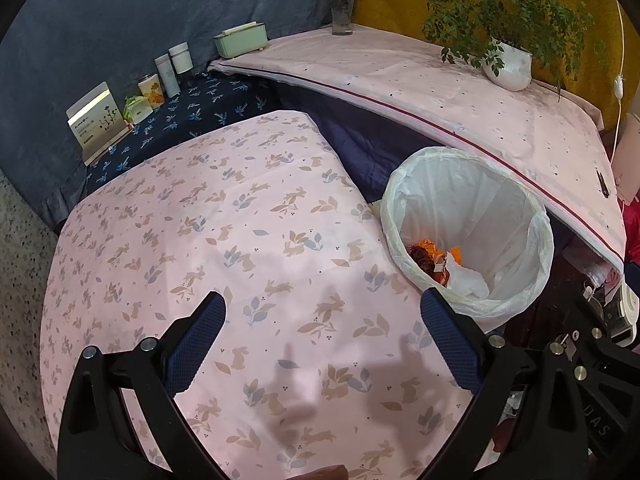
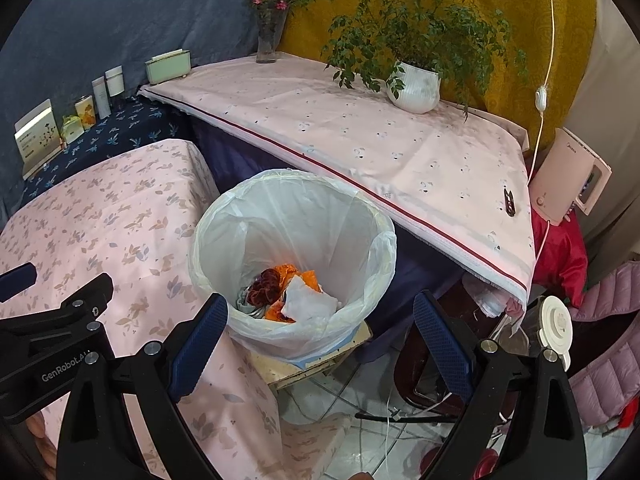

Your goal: Collect trash

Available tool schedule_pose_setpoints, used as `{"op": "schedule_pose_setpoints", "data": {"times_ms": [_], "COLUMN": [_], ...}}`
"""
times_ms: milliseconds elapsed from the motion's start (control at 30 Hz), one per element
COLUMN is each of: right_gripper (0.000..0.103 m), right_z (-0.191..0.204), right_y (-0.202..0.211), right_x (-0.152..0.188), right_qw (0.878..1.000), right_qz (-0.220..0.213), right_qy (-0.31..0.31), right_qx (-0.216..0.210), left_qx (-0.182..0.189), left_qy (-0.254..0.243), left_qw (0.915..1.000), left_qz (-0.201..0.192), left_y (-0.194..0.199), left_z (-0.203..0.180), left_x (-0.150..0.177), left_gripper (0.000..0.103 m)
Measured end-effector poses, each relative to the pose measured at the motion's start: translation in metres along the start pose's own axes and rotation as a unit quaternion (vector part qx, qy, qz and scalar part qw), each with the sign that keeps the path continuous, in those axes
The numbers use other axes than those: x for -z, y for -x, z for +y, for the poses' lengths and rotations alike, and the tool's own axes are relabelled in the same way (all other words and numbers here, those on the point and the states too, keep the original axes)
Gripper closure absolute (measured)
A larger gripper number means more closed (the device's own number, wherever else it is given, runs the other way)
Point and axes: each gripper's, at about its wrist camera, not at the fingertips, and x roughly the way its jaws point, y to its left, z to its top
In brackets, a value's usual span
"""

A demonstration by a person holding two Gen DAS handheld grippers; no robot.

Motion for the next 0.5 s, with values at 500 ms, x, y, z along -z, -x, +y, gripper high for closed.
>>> {"op": "schedule_pose_setpoints", "data": {"times_ms": [500], "right_gripper": [0.013], "right_z": [-0.0009], "right_y": [-0.0001], "right_x": [0.0036], "right_qw": [1.000], "right_qz": [0.002], "right_qy": [-0.002], "right_qx": [0.003], "left_qx": [0.005], "left_qy": [-0.006], "left_qw": [1.0000], "left_qz": [-0.001], "left_y": [0.0036], "left_z": [-0.0063], "left_x": [0.0012], "left_gripper": [0.009]}}
